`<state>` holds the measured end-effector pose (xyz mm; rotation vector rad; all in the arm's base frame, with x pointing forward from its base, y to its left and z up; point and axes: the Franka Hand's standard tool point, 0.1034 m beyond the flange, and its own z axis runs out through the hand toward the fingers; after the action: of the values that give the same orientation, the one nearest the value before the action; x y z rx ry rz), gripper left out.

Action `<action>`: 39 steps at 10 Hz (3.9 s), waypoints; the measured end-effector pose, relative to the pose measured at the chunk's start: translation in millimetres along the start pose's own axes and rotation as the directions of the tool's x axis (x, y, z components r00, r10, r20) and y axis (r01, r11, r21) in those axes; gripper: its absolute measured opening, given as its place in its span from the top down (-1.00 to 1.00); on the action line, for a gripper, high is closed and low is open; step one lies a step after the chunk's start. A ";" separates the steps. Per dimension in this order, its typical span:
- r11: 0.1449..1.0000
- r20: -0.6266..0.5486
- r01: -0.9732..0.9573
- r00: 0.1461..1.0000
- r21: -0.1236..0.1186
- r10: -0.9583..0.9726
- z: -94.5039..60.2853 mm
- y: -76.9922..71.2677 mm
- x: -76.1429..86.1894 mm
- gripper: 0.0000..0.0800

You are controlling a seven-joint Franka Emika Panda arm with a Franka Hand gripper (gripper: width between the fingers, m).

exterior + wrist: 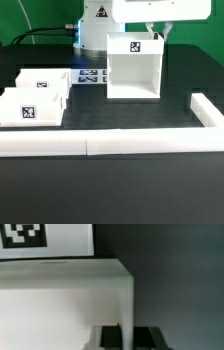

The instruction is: Assemble drawer

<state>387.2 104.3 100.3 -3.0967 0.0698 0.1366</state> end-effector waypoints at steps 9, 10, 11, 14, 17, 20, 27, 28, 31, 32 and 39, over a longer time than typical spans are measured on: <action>0.999 -0.027 -0.042 0.999 0.011 0.043 -4.0 1.9 40.5 0.91; 0.999 -0.037 -0.050 0.998 0.017 0.051 -5.4 4.1 54.7 0.91; 0.998 -0.053 -0.060 0.997 0.025 0.061 -7.4 7.5 74.3 0.91; 0.997 -0.097 -0.068 0.993 0.041 0.072 -13.5 15.9 128.7 0.91; 0.996 -0.139 -0.065 0.988 0.054 0.072 -18.7 20.9 178.1 0.90; 0.996 -0.165 -0.070 0.983 0.061 0.079 -21.1 19.9 193.8 0.90; 0.935 -0.146 -0.334 0.925 0.120 0.350 -24.0 14.2 196.0 0.90; 0.890 -0.132 -0.434 0.883 0.139 0.451 -24.6 11.5 195.8 0.90; 0.708 -0.077 -0.682 0.708 0.183 0.702 -22.2 0.0 194.5 0.90; 0.631 -0.053 -0.752 0.634 0.192 0.771 -21.8 -0.8 196.2 0.90; 0.286 0.069 -0.933 0.307 0.217 0.949 -23.6 -12.5 198.0 0.90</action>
Offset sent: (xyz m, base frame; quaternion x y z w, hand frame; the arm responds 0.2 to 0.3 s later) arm 0.0000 0.0000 0.0000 0.0000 0.0000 0.0000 1.0000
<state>586.9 107.2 106.6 -2.3263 1.8051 0.0253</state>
